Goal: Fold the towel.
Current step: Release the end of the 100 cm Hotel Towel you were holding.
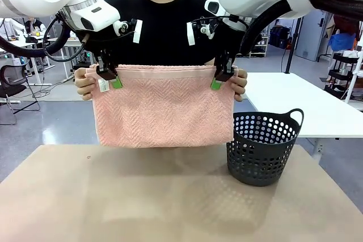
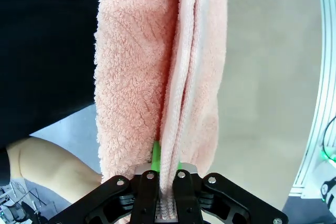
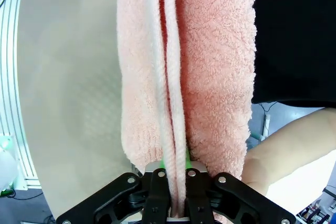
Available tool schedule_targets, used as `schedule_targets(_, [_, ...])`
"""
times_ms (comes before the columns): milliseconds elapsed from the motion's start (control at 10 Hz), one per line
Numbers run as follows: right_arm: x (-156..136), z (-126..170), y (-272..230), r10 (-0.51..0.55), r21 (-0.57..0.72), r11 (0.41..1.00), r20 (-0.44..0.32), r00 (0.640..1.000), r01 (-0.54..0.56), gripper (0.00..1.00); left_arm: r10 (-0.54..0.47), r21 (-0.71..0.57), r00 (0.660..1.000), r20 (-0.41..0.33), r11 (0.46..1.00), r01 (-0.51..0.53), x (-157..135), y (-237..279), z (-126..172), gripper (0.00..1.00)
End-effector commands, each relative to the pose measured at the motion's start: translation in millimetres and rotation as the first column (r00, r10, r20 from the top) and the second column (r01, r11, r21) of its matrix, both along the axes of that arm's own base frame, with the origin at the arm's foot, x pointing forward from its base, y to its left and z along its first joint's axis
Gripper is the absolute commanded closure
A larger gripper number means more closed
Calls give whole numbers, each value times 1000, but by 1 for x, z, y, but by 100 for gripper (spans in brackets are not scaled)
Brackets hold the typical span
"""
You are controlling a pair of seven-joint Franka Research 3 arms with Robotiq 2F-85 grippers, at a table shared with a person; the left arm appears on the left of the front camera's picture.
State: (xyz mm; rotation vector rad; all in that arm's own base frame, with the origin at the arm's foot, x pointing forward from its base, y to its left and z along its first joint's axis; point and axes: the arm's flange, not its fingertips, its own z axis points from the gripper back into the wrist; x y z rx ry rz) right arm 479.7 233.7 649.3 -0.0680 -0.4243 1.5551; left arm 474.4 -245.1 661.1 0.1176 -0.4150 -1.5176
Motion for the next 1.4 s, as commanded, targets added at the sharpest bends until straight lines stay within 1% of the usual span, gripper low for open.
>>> schedule_targets(0, [0, 1, -1, -1, -2, 1000, 3, 1000, 1, 100, 3, -2, 1000, 2, 1000, -3, 0, 1, 1, 100])
schedule_targets(800, [0, 1, -1, -1, -2, 1000, 3, 1000, 1, 100, 3, -2, 1000, 2, 1000, -3, 0, 1, 1, 100])
schedule_targets(900, [0, 0, 0, 0, 0, 1000, 0, 1000, 0, 96, -1, 0, 1000, 0, 1000, 1, 0, -1, 0, 74])
schedule_targets(1000, [1, 2, -3, -14, 3, 1000, 0, 1000, 14, 63, -5, -7, 1000, 13, 1000, 5, 0, 0, 2, 57])
schedule_targets(1100, [-1, 7, -5, -35, 11, 999, 2, 999, 35, 63, 0, -19, 1000, 22, 1000, 1, -2, 1, 8, 36])
schedule_targets(1200, [-7, 17, -7, -45, 21, 999, 5, 999, 45, 30, 4, -32, 999, 37, 999, -3, -8, 3, 20, 20])
schedule_targets(1300, [-15, 30, -10, -49, 43, 998, -2, 999, 49, 60, 19, -34, 999, 30, 999, -18, -17, 7, 37, 0])
